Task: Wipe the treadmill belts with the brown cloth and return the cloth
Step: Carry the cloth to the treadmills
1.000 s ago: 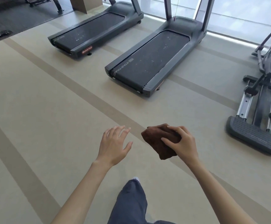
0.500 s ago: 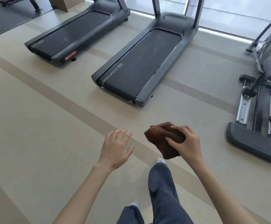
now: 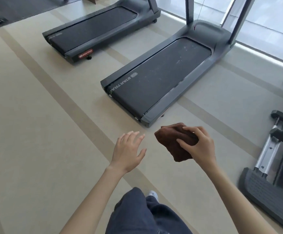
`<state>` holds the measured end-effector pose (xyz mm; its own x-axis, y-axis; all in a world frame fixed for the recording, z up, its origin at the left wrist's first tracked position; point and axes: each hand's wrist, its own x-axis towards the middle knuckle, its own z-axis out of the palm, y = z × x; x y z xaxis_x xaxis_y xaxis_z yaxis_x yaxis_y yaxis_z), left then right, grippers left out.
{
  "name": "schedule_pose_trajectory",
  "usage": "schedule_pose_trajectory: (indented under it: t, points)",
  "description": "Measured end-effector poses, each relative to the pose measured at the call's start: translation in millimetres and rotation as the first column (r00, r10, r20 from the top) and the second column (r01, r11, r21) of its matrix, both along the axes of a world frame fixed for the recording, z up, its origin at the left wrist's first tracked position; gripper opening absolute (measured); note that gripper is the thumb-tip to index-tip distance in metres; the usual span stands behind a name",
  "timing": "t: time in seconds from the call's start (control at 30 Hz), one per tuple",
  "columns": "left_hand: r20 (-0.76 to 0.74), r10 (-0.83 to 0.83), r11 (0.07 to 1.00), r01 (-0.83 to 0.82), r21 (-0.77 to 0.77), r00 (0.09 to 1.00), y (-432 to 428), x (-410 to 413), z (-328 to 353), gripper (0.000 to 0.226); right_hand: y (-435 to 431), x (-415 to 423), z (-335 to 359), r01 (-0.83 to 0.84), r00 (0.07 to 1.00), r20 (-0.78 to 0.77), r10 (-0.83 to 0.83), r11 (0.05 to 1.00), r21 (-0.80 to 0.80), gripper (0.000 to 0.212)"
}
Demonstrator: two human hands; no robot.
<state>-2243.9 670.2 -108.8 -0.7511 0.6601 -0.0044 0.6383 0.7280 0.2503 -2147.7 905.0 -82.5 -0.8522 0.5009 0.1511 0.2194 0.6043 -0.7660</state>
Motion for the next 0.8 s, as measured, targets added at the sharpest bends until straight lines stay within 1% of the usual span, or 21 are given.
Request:
schedule_pose_trajectory:
  t: [0.1,0.3,0.5,0.63,0.7,0.8]
  points:
    - [0.023,0.026,0.999,-0.025,-0.047,0.999,16,-22,-12,0.052,26,-17,-13,-0.044,0.999,0.020,0.044,0.999,-0.006,0.040]
    - [0.018,0.071,0.996,-0.070,-0.049,0.997,50,-75,-23,0.050,66,-71,-32,-0.064,0.996,0.056,0.064,0.998,0.011,0.039]
    - [0.022,0.172,0.985,-0.172,-0.006,0.985,92,-154,-37,0.050,115,-176,-31,-0.164,0.985,0.074,0.157,0.983,0.085,0.038]
    - [0.073,0.284,0.958,-0.286,0.018,0.956,122,-205,-48,0.051,149,-250,-22,-0.261,0.959,0.137,0.248,0.961,0.088,0.037]
    - [0.095,0.301,0.953,-0.303,0.009,0.949,136,-225,-53,0.052,160,-283,-20,-0.304,0.945,0.158,0.286,0.947,0.106,0.036]
    - [0.127,0.326,0.945,-0.326,-0.017,0.937,147,-251,-61,0.052,172,-324,-24,-0.363,0.916,0.214,0.339,0.928,0.087,0.036]
